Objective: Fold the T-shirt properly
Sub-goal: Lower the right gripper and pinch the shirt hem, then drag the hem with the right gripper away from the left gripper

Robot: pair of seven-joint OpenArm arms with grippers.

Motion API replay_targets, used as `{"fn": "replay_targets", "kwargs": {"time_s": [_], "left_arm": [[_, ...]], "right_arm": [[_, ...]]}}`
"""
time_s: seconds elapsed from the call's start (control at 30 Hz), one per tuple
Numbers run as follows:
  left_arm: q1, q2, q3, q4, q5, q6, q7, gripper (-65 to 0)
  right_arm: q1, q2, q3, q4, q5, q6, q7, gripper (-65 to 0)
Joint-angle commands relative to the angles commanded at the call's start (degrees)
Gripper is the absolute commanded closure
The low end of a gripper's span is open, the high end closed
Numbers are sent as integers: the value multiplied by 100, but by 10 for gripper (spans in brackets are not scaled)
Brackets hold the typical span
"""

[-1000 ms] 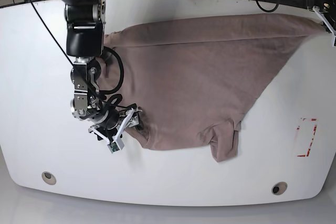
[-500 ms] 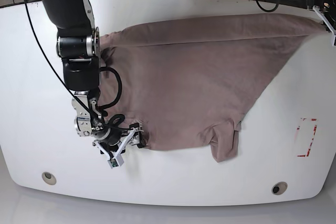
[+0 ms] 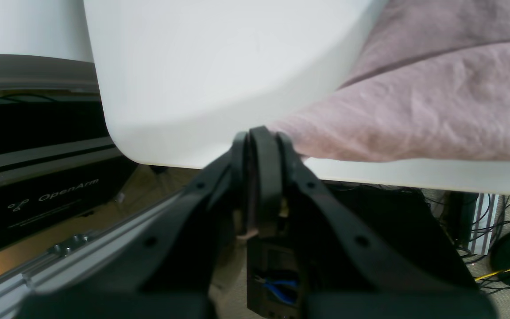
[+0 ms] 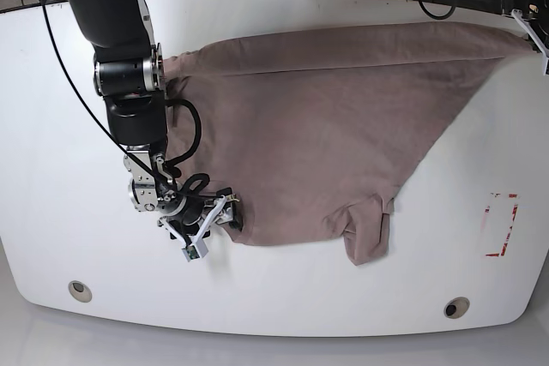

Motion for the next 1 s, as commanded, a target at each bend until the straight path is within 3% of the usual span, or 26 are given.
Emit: {"fn": "replay_targets", "kwargs": {"time_s": [0.53, 0.6, 0.83, 1.0], "left_arm": [[-9, 0, 9, 9, 0, 0, 9, 0], [-9, 0, 9, 9, 0, 0, 9, 0], [-9, 0, 18, 9, 0, 0, 9, 0], [-9, 0, 44, 9, 0, 0, 9, 0]], "right_arm": [[-457, 9, -44, 26, -9, 0, 9, -428], [-475, 9, -44, 26, -9, 0, 9, -366], [-642, 35, -26, 325, -9, 0, -26, -29], [-888, 325, -9, 695, 35, 0, -97, -25]]}}
